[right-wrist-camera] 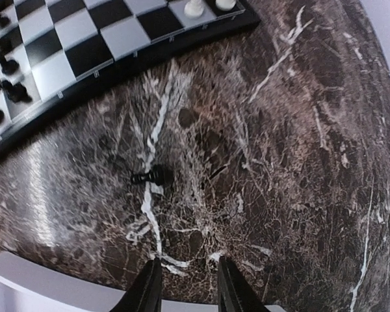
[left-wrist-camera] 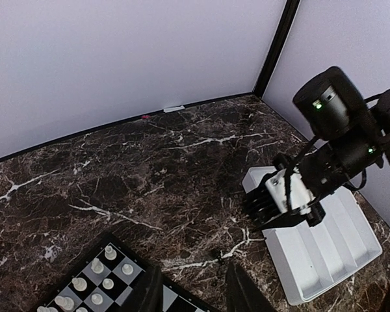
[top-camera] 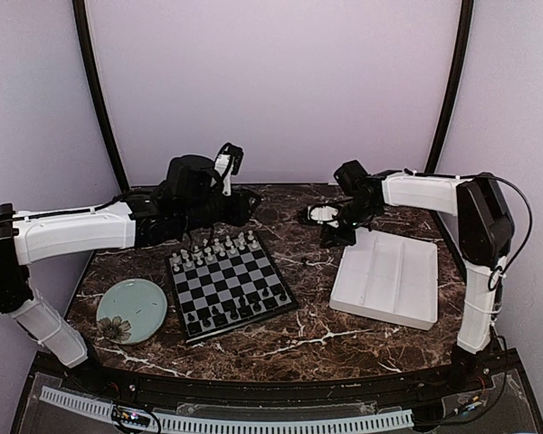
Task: Set up the chess pieces on the board
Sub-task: Pick up the pawn from the center of the board.
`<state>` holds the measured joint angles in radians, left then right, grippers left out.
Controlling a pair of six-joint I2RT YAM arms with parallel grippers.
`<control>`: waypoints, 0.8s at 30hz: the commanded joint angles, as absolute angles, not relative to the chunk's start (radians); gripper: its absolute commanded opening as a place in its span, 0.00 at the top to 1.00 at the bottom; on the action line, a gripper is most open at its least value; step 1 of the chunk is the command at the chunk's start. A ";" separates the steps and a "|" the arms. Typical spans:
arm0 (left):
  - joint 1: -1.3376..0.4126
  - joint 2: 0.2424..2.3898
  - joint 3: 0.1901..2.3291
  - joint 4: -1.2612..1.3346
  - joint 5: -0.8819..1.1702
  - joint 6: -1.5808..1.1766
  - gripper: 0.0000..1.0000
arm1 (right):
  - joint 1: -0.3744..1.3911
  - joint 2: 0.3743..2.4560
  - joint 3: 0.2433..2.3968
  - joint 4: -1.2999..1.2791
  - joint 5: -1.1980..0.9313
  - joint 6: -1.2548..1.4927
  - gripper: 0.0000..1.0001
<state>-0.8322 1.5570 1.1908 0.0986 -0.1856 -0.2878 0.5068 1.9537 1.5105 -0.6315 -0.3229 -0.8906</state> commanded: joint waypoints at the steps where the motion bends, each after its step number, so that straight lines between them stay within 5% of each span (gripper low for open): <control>1: -0.835 1.438 1.144 0.094 -0.197 -0.341 0.66 | 0.551 2.048 1.588 -0.687 -0.172 -1.126 0.68; 24: -0.835 1.265 0.996 0.071 -0.296 -0.364 0.65 | 0.658 2.276 1.794 -0.825 -0.132 -1.276 0.58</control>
<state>-0.8349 1.3075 1.0138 0.0727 -0.2745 -0.3561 0.6376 2.2269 1.7435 -0.7631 -0.1150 -1.2598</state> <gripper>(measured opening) 0.353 0.424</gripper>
